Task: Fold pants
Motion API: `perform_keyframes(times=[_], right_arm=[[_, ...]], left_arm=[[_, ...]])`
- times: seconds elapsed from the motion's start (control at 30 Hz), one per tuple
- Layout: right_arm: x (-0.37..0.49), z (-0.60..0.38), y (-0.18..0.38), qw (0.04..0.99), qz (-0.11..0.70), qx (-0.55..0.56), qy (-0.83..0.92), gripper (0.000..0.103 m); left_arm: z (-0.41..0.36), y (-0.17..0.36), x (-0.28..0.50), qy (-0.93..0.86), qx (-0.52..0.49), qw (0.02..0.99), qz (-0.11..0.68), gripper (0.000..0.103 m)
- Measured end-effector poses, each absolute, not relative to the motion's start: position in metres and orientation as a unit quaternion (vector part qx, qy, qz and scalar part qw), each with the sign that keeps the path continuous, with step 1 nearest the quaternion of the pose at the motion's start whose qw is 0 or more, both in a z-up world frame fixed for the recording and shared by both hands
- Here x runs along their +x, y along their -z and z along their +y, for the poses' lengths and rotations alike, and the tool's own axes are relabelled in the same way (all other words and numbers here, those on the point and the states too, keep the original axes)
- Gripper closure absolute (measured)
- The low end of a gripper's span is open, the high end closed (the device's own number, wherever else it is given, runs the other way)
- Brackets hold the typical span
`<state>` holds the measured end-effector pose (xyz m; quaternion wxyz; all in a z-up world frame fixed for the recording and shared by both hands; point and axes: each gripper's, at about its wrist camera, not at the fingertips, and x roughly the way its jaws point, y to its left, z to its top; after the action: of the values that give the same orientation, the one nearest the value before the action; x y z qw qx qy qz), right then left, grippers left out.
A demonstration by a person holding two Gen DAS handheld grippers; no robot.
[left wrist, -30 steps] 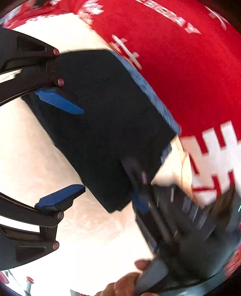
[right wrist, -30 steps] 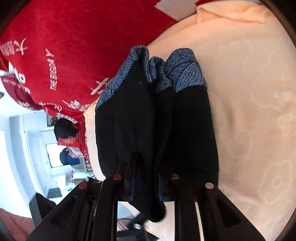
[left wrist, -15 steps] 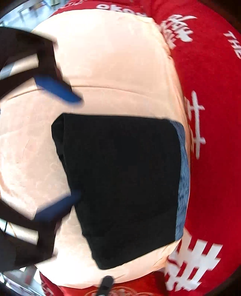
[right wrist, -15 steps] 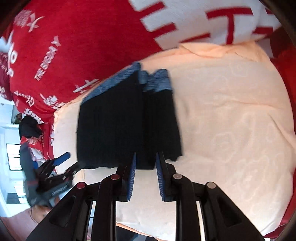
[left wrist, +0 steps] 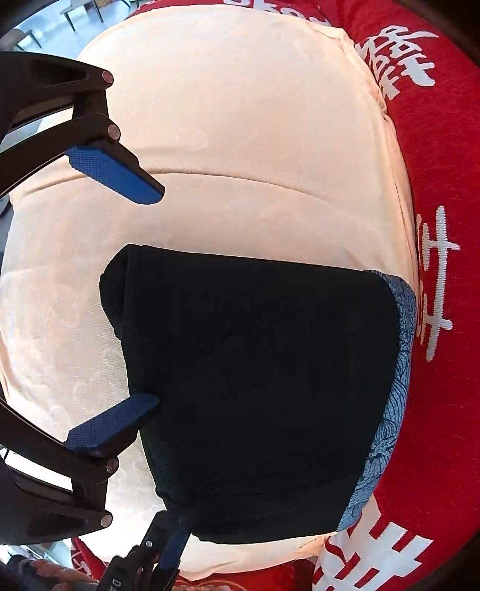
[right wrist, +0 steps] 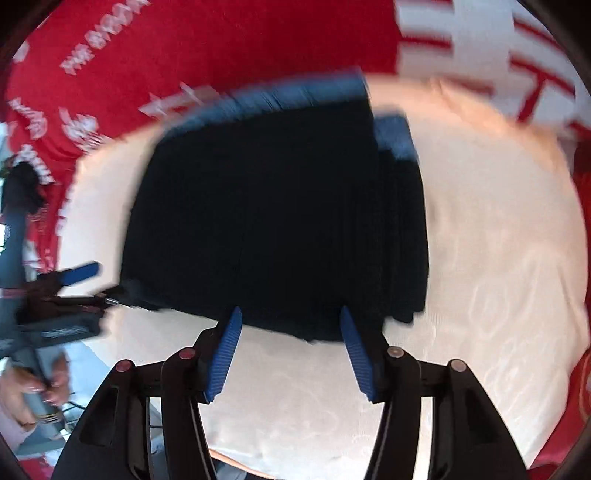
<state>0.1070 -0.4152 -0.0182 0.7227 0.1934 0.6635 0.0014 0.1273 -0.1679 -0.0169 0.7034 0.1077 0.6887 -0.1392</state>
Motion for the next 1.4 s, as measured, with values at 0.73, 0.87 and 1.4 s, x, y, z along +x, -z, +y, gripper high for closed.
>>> perform_keyframes(times=[0.73, 0.87, 1.4], right_arm=[[0.059, -0.455, 0.006, 0.7, 0.65, 0.297, 0.007, 0.033], [0.062, -0.462, 0.008, 0.699, 0.645, 0.308, 0.009, 0.033], [0.067, -0.5, 0.021, 0.693, 0.623, 0.363, -0.012, 0.022]], left_arm=[[-0.155, 0.01, 0.137, 0.133, 0.079, 0.707, 0.69, 0.0], [-0.151, 0.008, 0.147, 0.135, 0.083, 0.708, 0.688, 0.0], [-0.153, 0.021, 0.194, 0.148, 0.011, 0.69, 0.709, 0.0]])
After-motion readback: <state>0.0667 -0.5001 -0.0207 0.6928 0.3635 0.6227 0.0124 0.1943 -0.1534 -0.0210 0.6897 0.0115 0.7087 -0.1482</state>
